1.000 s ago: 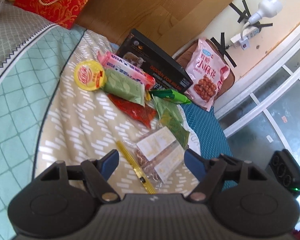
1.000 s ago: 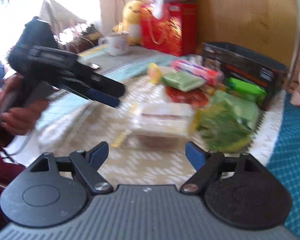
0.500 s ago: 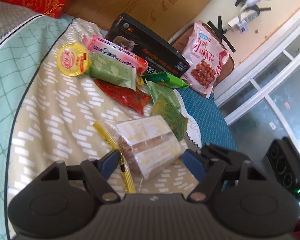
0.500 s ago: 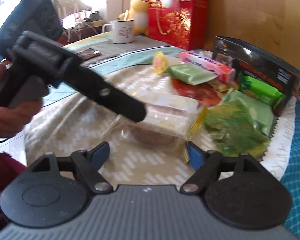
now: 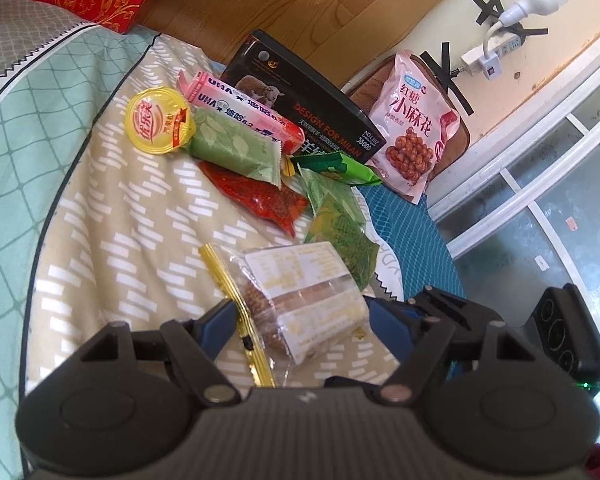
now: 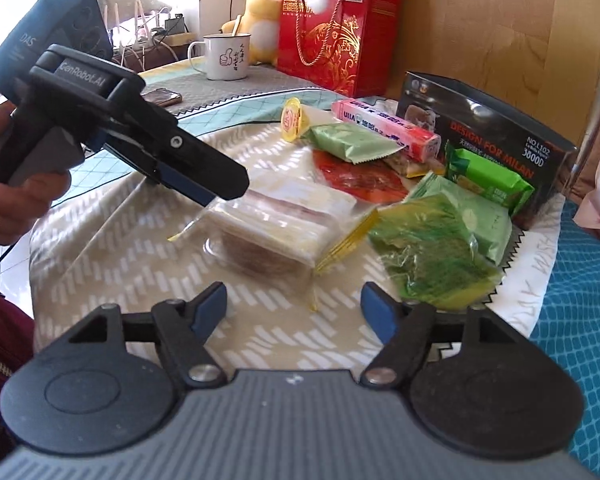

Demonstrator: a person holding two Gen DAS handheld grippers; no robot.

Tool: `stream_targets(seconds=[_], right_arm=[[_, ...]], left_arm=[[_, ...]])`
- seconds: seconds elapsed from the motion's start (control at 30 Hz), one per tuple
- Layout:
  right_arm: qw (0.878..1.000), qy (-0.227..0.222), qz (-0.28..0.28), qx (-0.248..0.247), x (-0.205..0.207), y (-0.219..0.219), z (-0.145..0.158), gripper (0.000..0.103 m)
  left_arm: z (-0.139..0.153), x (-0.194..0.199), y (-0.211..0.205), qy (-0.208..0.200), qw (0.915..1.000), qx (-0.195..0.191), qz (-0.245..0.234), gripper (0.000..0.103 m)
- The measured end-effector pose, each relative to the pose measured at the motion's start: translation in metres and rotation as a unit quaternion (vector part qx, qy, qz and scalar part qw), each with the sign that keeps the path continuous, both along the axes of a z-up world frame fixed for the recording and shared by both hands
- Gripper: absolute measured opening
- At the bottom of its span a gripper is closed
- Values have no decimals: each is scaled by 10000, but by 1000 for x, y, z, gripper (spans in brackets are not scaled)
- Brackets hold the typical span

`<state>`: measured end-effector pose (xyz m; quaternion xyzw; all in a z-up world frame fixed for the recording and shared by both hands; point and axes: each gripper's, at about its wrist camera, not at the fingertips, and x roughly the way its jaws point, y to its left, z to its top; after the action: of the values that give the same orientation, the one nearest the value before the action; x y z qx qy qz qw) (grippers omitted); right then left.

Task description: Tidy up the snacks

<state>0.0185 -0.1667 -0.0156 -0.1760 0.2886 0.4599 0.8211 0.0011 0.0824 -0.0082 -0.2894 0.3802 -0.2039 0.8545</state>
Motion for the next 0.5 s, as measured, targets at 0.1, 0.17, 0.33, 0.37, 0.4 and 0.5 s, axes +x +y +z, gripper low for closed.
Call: stream_targets(seconds=[0.1,0.17,0.33,0.37,0.4,0.5], right_arm=[[9998,34,170,88,1,8,-2,77],[9997,84,199,152,0,15,-2,76],[9997,-22,140,185,-3,18,2,59],[9996,21,119,238,-2,16,4,57],[9995,43,106,303,-1,15,5,56],[9990,-36,65,446,-2,12,13,55]], left_arm=[[0,2,-4,-28,10000,82,-26,64],[-1,3,-6,-18,9999,103,-49,60],[5,-1,-9,-134,9995,282,-73,60],[8,-2,-8,-175,9995,264,-65,60],[11,-3,-7,-227,9994,239,-56,60],[23,-3,-5,-407,9988,256,-29,60]])
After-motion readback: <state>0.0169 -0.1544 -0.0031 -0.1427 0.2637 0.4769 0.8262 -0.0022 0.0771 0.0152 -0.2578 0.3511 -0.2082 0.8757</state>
